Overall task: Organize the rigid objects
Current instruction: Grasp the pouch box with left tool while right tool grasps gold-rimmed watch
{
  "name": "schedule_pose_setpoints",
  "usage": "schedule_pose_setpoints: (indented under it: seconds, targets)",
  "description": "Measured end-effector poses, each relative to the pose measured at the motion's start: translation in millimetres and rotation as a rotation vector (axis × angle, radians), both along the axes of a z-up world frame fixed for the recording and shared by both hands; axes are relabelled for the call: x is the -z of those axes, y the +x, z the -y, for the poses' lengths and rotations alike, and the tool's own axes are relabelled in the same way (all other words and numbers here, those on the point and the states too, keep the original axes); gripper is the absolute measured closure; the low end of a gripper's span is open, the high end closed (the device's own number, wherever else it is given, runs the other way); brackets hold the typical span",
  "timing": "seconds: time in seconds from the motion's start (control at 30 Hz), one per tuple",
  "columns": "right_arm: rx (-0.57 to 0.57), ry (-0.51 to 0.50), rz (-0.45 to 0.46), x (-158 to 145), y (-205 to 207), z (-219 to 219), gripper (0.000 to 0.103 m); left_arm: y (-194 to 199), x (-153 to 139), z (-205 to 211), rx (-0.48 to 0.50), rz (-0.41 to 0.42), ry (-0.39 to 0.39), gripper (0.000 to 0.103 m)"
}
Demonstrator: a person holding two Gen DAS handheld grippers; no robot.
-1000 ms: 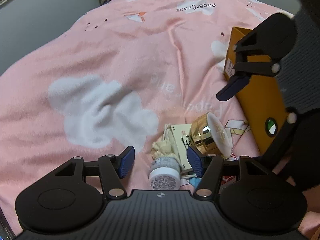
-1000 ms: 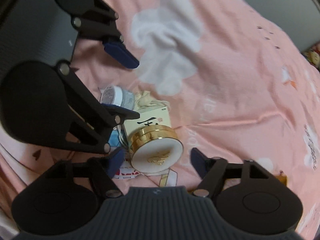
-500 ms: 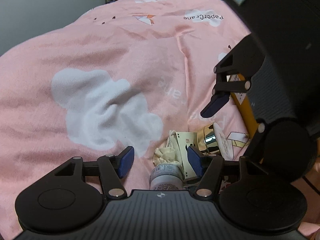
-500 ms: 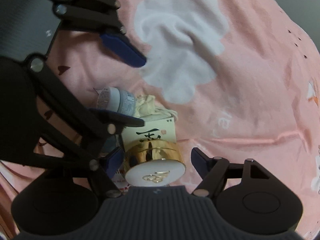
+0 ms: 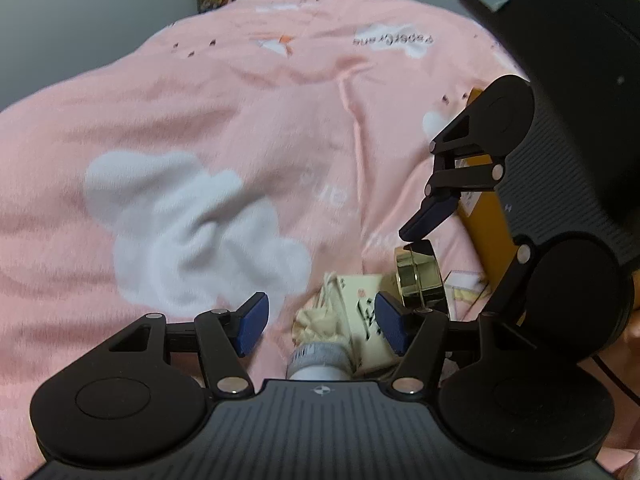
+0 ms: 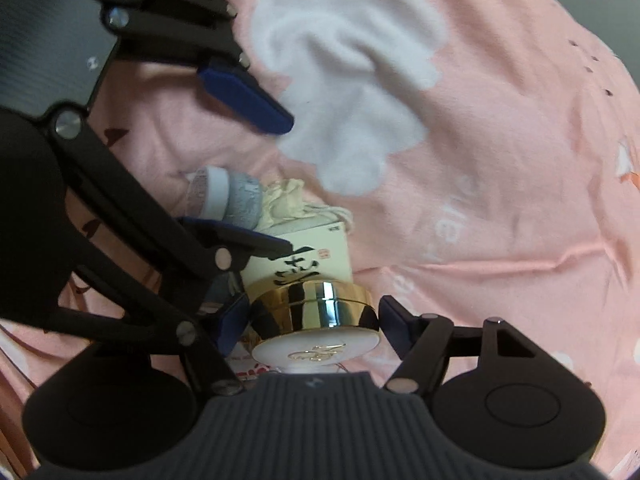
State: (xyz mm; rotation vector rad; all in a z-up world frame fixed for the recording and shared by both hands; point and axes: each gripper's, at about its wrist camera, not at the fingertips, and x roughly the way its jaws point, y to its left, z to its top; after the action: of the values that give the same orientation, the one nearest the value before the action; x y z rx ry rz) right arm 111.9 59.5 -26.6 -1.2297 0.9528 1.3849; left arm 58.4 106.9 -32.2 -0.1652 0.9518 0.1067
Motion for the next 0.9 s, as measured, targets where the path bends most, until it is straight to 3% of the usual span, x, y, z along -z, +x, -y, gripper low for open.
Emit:
schedule_pose_setpoints:
  seconds: [0.13, 0.23, 0.37, 0.4, 0.43, 0.47, 0.57, 0.8, 0.9]
  targets:
    - [0.034, 0.04, 0.023, -14.7, 6.4, 9.4, 0.034, 4.1, -0.2, -4.3, 0.003, 0.008, -0.058, 0.028]
    - [0.055, 0.058, 0.026, -25.8, 11.2, 16.6, 0.035, 9.3, 1.9, -7.7, 0.016, -0.003, -0.098, 0.018]
    - [0.051, 0.057, 0.03, -32.7, 14.0, 21.2, 0.037, 20.2, 8.1, -11.4, 0.012, -0.027, -0.141, 0.016]
    - [0.047, 0.06, 0.03, -33.6, 14.2, 22.5, 0.048, 24.4, 11.5, -11.6, 0.005, -0.043, -0.142, 0.016]
    - [0.05, 0.066, 0.034, -34.9, 15.3, 23.4, 0.083, 27.8, 14.5, -11.0, -0.001, -0.055, -0.14, 0.016]
    - [0.059, 0.066, 0.051, -33.4, 17.1, 23.9, 0.091, 31.6, 18.3, -9.7, 0.002, -0.069, -0.138, 0.016]
    - [0.103, 0.073, 0.021, -35.4, 28.3, 24.2, 0.089, 40.3, 29.3, -8.7, -0.002, -0.1, -0.154, 0.016]
    - [0.055, 0.023, -0.008, -22.4, 27.8, 23.0, 0.056, 48.1, 50.0, -6.4, 0.019, -0.149, -0.185, 0.016]
    - [0.057, 0.003, 0.002, -15.4, 30.4, 23.8, 0.055, 52.3, 59.2, -3.4, 0.032, -0.173, -0.173, 0.02]
